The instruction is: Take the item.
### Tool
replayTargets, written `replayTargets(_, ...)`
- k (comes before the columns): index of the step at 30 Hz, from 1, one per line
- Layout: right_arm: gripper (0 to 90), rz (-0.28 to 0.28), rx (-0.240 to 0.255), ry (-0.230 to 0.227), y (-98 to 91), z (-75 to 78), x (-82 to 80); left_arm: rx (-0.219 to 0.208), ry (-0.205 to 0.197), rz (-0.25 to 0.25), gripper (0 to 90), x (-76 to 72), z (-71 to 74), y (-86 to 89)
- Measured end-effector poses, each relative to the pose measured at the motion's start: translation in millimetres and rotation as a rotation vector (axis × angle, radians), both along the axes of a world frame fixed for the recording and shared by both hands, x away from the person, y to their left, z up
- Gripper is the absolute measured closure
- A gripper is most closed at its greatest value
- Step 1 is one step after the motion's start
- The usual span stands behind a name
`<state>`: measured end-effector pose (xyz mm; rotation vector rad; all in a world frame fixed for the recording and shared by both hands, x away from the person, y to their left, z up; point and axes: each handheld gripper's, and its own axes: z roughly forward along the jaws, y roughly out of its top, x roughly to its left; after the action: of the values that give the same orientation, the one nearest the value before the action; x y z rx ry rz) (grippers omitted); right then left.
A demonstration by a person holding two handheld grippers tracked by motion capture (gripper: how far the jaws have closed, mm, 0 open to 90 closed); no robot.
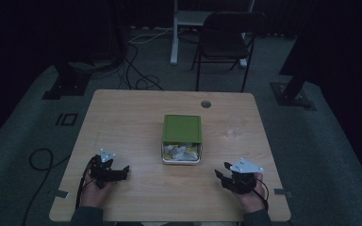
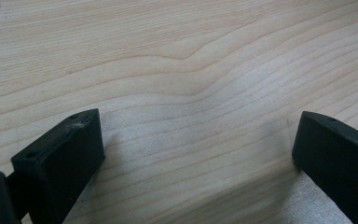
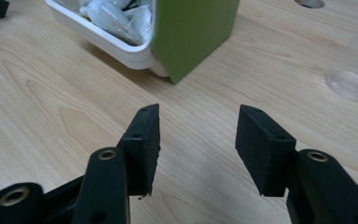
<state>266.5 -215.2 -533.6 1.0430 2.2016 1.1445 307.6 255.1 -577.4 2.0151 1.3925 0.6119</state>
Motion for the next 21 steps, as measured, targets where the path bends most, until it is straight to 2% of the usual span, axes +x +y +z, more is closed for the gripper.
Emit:
replayTargets(4, 50.5, 0.014, -0.001, 0.003, 3.7, 0.5, 1.1, 0.0, 0.0, 0.0, 2.7, 0.0, 0.0, 0.0)
replayTargets(13, 55.4, 0.039, 0.012, -0.022, 12.1, 5.4, 1.3, 0.0, 0.0, 0.0, 2.7, 0.0, 0.0, 0.0)
replayTargets(21, 59.2, 0.083, 0.02, -0.04, 26.3, 8.8, 2.9, 0.0, 0.0, 0.0, 2.8, 0.0, 0.0, 0.0)
